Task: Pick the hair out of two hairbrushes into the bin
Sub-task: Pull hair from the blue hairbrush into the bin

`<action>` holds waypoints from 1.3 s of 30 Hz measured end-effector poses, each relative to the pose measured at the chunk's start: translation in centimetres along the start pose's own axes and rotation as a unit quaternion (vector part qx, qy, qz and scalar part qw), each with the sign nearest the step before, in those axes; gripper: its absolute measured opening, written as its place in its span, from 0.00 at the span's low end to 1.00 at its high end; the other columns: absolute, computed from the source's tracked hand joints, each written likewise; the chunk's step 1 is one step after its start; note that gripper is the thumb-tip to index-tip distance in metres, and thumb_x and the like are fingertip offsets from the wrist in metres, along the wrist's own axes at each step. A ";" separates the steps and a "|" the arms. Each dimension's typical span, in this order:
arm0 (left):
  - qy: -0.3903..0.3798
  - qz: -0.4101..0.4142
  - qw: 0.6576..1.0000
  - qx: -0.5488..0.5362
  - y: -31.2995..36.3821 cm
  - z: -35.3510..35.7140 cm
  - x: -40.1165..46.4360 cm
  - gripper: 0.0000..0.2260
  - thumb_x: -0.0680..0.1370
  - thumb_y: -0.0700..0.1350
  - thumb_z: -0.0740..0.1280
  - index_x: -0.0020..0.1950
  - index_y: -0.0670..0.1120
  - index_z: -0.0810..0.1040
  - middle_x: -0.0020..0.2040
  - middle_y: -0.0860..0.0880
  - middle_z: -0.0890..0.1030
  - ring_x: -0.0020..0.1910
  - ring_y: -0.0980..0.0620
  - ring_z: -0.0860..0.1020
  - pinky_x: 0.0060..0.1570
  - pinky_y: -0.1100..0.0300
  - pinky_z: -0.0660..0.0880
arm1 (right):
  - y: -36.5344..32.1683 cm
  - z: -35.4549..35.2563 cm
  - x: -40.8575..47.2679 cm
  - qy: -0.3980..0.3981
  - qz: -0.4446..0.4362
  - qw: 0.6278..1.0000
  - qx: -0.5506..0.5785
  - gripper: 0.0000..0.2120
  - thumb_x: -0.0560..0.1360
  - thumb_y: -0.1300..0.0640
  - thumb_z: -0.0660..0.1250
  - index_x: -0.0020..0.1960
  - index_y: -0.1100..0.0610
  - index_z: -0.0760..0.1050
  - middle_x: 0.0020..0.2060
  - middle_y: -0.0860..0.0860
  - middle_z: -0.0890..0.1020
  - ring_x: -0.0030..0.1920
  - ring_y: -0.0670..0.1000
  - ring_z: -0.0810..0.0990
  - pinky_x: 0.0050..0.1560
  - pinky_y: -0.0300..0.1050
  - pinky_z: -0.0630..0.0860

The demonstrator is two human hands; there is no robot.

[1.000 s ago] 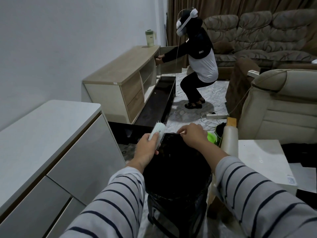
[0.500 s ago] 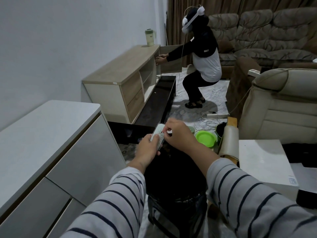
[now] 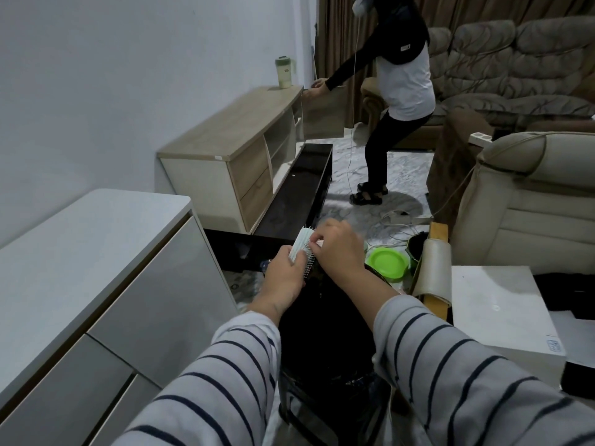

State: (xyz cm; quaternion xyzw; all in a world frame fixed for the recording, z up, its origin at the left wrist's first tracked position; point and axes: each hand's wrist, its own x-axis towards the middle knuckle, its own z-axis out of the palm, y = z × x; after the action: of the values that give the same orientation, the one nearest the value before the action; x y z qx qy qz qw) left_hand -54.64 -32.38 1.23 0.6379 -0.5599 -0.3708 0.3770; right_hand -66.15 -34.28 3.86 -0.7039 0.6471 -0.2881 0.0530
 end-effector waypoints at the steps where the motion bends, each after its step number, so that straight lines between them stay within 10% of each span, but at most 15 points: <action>1: 0.003 0.007 1.000 0.018 0.0 -0.1 0.1 0.11 0.79 0.50 0.59 0.53 0.44 0.74 0.40 0.46 0.79 0.34 0.46 0.77 0.42 0.52 0.75 | -0.1 0.0 -0.1 0.006 0.010 1.000 -0.009 0.06 0.73 0.52 0.65 0.45 0.52 0.81 0.50 0.48 0.79 0.56 0.53 0.72 0.51 0.48 0.63; 6: -0.005 0.003 1.000 0.029 -0.2 -0.1 -0.1 0.09 0.79 0.52 0.59 0.51 0.48 0.73 0.41 0.47 0.79 0.37 0.45 0.78 0.46 0.49 0.75 | 0.0 1.0 -0.7 0.071 -0.006 0.997 -0.029 0.06 0.70 0.53 0.65 0.36 0.53 0.78 0.40 0.48 0.81 0.49 0.54 0.76 0.48 0.49 0.59; 14: -0.012 -0.033 0.999 0.005 0.0 0.2 -0.2 0.08 0.80 0.48 0.58 0.46 0.44 0.72 0.31 0.48 0.75 0.23 0.53 0.72 0.20 0.67 0.65 | 0.3 1.1 -0.7 0.022 0.010 0.999 -0.047 0.07 0.69 0.52 0.63 0.36 0.52 0.77 0.41 0.48 0.79 0.49 0.52 0.74 0.53 0.51 0.58; 24: -0.009 -0.053 0.998 -0.021 0.6 0.3 0.1 0.10 0.79 0.46 0.57 0.46 0.42 0.73 0.41 0.41 0.80 0.22 0.51 0.72 0.24 0.61 0.64 | -0.1 0.7 -0.4 -0.040 0.197 0.933 0.299 0.06 0.64 0.48 0.64 0.30 0.48 0.73 0.30 0.43 0.74 0.41 0.47 0.73 0.53 0.53 0.67; 27: -0.005 -0.052 0.998 -0.022 0.6 0.0 0.0 0.09 0.79 0.46 0.57 0.48 0.42 0.73 0.43 0.40 0.81 0.20 0.53 0.72 0.22 0.64 0.65 | 0.4 0.2 -0.4 -0.057 0.188 0.899 0.391 0.12 0.69 0.55 0.65 0.28 0.52 0.71 0.26 0.44 0.70 0.30 0.42 0.68 0.39 0.38 0.69; 31: 0.002 -0.054 0.998 -0.037 0.8 -0.3 0.1 0.11 0.79 0.47 0.56 0.52 0.41 0.73 0.44 0.42 0.81 0.23 0.53 0.72 0.25 0.65 0.69 | 1.6 -0.3 -0.3 -0.041 0.181 0.898 0.400 0.17 0.73 0.63 0.63 0.28 0.52 0.64 0.25 0.46 0.66 0.20 0.40 0.62 0.22 0.31 0.58; 39: 0.025 -0.043 0.999 0.001 0.4 -1.3 0.1 0.12 0.80 0.50 0.57 0.54 0.42 0.72 0.40 0.46 0.77 0.30 0.47 0.76 0.42 0.53 0.76 | 3.7 0.1 -0.4 -0.060 0.207 0.927 0.308 0.11 0.71 0.57 0.67 0.31 0.53 0.71 0.27 0.45 0.72 0.32 0.47 0.71 0.36 0.40 0.70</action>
State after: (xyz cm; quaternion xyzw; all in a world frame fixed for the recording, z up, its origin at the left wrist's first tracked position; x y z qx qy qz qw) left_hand -53.64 -32.46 2.13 0.6705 -0.5233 -0.3700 0.3737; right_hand -69.39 -34.51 1.94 -0.5195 0.6531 -0.4130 0.3649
